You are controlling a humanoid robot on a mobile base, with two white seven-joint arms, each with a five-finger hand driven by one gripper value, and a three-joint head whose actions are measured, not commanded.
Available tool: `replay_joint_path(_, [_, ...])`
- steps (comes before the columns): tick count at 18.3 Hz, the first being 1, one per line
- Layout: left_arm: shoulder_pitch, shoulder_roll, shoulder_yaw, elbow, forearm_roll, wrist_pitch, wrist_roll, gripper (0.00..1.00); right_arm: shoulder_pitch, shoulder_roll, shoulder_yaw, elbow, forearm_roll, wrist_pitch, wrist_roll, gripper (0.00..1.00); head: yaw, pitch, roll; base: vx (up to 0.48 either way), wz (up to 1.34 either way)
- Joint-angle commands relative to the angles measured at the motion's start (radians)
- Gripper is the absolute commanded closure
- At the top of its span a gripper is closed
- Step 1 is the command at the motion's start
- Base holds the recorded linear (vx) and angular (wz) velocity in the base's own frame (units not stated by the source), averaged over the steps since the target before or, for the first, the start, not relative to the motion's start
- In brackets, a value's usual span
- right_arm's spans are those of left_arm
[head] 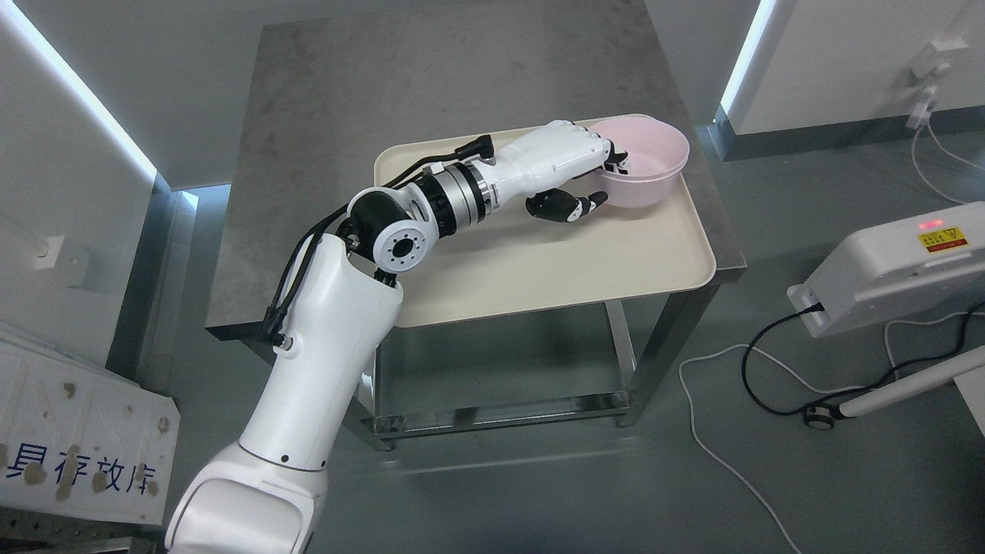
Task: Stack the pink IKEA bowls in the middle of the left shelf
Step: 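Grip the stacked pink bowls with the left hand and lift them off the tray, then hold the stacked bowls up with the left hand while turning toward the blue bins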
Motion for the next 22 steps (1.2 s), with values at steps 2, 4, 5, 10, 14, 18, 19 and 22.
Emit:
replay_joint_path(2, [0.015, 0.018, 0.311, -0.115, 0.228, -0.144, -0.085, 0.98, 0.0, -0.017, 0.0, 0.0, 0.0, 0.001, 0.0, 0.0, 0.0, 0.0, 0.0, 0.0, 0.0])
replay_joint_path(4, [0.051, 0.018, 0.353, -0.135, 0.249, -0.218, -0.099, 0.98, 0.0, -0.017, 0.0, 0.0, 0.0, 0.001, 0.0, 0.0, 0.0, 0.0, 0.0, 0.0, 0.0])
replay_joint_path(5, [0.074, 0.018, 0.355, -0.155, 0.262, -0.248, -0.099, 0.98, 0.0, -0.017, 0.0, 0.0, 0.0, 0.001, 0.0, 0.0, 0.0, 0.0, 0.0, 0.0, 0.0])
replay_joint_path(10, [0.234, 0.018, 0.373, -0.197, 0.294, -0.331, -0.096, 0.97, 0.0, -0.017, 0.0, 0.0, 0.0, 0.001, 0.0, 0.0, 0.0, 0.0, 0.0, 0.0, 0.0])
replay_joint_path(14, [0.246, 0.018, 0.408, -0.208, 0.361, -0.331, -0.099, 0.96, 0.0, -0.017, 0.0, 0.0, 0.0, 0.001, 0.0, 0.0, 0.0, 0.0, 0.0, 0.0, 0.0])
replay_joint_path(18, [0.248, 0.018, 0.401, -0.208, 0.411, -0.331, -0.1, 0.95, 0.001, -0.017, 0.0, 0.0, 0.0, 0.001, 0.0, 0.0, 0.0, 0.0, 0.0, -0.006, 0.0])
replay_joint_path(19, [0.254, 0.018, 0.396, -0.209, 0.412, -0.331, -0.102, 0.95, 0.0, -0.017, 0.0, 0.0, 0.0, 0.001, 0.0, 0.0, 0.0, 0.0, 0.0, -0.022, 0.0])
replay_joint_path(22, [0.272, 0.018, 0.391, -0.209, 0.455, -0.331, -0.112, 0.94, 0.0, -0.017, 0.0, 0.0, -0.001, 0.001, 0.0, 0.0, 0.0, 0.0, 0.0, -0.061, 0.0])
